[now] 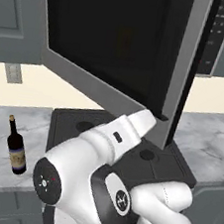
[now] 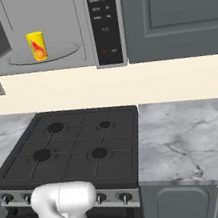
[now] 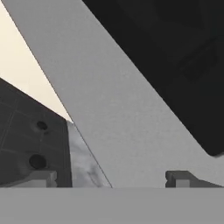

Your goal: Place the microwavable item in the microwave. Then, close the microwave door and press the start button.

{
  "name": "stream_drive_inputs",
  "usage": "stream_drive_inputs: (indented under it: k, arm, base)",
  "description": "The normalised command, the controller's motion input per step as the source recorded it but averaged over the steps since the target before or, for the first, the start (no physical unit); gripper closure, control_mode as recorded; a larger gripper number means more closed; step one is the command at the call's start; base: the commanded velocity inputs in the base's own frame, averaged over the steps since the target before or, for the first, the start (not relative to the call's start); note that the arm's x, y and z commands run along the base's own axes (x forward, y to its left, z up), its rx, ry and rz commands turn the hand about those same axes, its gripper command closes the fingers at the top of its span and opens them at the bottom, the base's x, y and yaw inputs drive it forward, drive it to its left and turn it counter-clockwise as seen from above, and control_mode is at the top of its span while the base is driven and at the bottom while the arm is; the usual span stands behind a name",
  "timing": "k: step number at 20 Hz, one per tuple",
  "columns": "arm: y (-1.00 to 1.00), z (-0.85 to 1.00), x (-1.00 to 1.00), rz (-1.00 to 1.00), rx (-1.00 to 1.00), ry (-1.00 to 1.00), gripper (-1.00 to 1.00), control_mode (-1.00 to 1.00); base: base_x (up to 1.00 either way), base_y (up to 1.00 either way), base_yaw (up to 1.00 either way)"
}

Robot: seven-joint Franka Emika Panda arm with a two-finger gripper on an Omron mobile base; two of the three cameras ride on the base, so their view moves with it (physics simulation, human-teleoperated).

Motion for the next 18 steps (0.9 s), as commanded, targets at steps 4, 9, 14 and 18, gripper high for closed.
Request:
stream_drive_inputs:
  k: [4, 9, 14, 18]
  arm:
    - [-0.6, 0.05, 0.37, 0.21, 0.25, 0.2, -1.0, -1.0]
    - [-0.39, 0.03, 0.6, 0.22, 0.11, 0.22, -1.0, -1.0]
    - [-0.06, 0.02, 0.82, 0.21, 0.01, 0.23, -1.0, -1.0]
    - [0.01, 0.0, 0.86, 0.15, 0.0, 0.03, -1.0, -1.0]
  base:
    - [0.0, 0.0, 0.0]
    - [0.0, 0.0, 0.0]
    - [0.0, 0.0, 0.0]
    - [0.0, 0.0, 0.0]
